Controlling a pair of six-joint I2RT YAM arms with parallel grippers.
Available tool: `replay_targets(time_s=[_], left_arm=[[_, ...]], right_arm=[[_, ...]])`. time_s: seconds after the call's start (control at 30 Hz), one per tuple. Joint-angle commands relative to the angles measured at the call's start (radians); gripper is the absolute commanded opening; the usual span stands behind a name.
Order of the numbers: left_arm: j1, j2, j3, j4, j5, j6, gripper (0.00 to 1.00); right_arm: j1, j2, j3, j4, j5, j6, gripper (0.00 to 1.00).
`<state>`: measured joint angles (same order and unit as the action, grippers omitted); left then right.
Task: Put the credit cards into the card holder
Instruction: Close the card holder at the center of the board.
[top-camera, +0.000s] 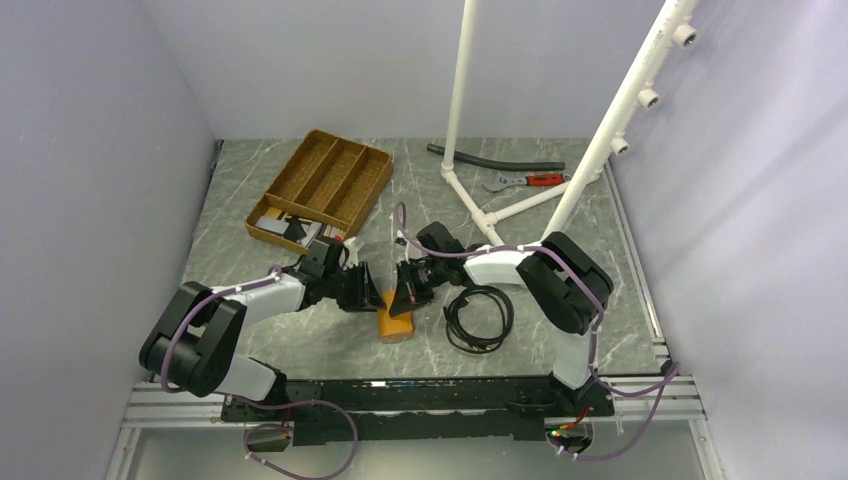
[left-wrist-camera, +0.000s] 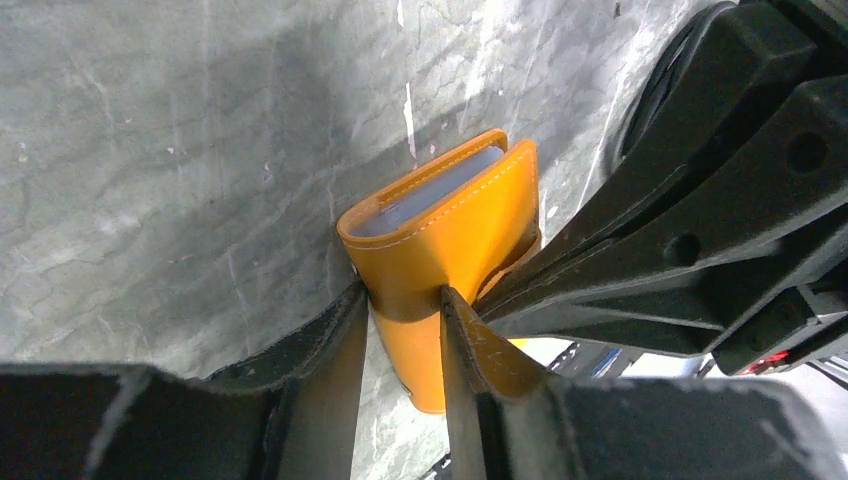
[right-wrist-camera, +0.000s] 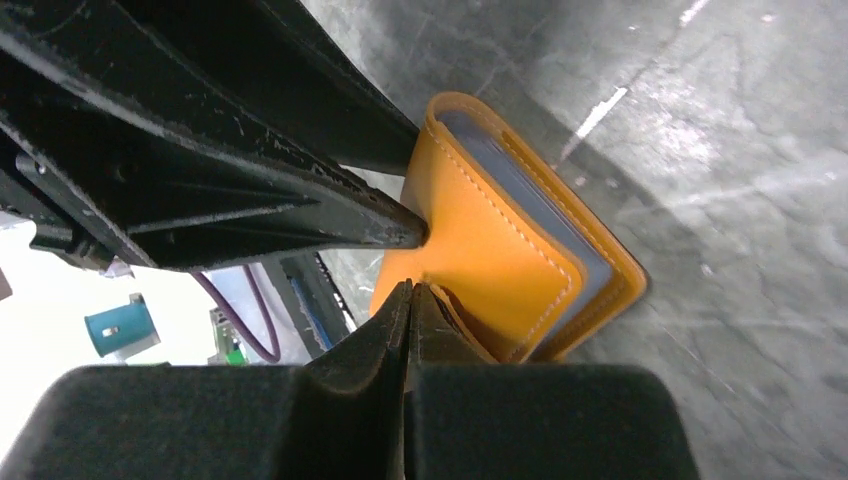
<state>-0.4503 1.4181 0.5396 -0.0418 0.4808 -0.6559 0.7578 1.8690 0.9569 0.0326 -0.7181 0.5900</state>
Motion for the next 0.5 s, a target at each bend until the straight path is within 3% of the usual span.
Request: replay_targets(time_s=[0.0,0.23,0.27,0.47], left_arm=[[-0.014,-0.024,0.023,0.043,0.074,-0.016,0.35],[-0.014,-0.039,0.031,-0.006,0.064,-0.007,0.38],[-0.014,-0.044,0.033,-0.017,0.063,-0.008,0.41],[-0.012,-0.148,0.068,-0.165,0.007,-0.017,0.57]], right_arm=[[0.024,0.106,0.009,-0.106,0.186,-0.030,0.00],[0.014,0.168,-0.021,-0.066,0.132,0.019,0.01],[0.015,0.156,0.006,-0.099,0.134,0.013,0.12],[0.057,0.058,0.351,-0.543,0.311,-0.131,0.49]])
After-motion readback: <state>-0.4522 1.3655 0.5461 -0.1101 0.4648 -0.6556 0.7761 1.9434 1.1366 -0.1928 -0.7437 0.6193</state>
